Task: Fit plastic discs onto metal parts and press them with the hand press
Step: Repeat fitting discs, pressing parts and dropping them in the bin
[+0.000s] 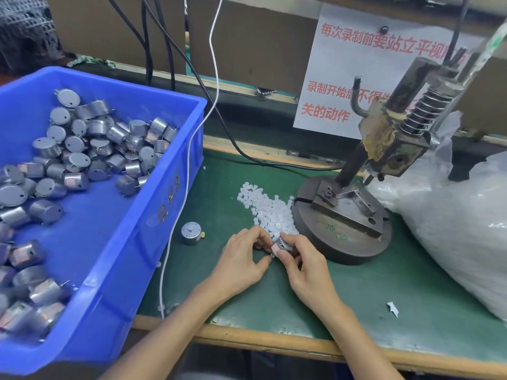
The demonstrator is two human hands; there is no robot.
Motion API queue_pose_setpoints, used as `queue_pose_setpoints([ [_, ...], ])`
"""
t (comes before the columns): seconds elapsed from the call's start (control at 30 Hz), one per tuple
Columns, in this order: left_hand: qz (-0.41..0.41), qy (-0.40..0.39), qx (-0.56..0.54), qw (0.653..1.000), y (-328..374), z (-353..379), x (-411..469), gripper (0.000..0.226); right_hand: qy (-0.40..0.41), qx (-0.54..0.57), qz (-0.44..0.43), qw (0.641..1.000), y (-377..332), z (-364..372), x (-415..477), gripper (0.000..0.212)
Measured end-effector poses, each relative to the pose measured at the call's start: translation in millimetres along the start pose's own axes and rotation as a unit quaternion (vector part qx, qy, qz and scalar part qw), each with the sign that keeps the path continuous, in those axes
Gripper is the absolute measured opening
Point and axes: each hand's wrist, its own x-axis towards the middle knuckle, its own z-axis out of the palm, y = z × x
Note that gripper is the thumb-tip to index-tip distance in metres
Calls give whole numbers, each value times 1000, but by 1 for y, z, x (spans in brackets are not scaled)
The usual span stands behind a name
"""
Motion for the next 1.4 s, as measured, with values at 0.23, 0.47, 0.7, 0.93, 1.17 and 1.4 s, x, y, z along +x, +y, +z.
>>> queue_pose_setpoints([
  [0.23, -3, -3, -6, 1000, -2, 0, 0, 26, 1, -2, -12, 1000, -2, -2, 1, 11],
  [0.47, -5, -6, -15, 1000, 0, 0, 1, 27, 7, -19, -14, 1000, -1, 0, 2, 12],
  [0.7, 13, 0, 9, 1000, -1, -3, 0, 42, -35, -120, -95, 988, -7, 5, -2, 28],
  [0.93, 26, -9, 5, 1000, -2, -3, -1, 42, -37, -114, -99, 988, -6, 5, -1, 26],
  [1.17, 31, 0, 14, 999, -2, -1, -1, 48, -41, -120, -95, 987, -6, 6, -2, 25],
  [1.4, 208, 21, 18, 978, 12, 4, -6, 62, -3, 192, 105, 976, -22, -16, 3, 7],
])
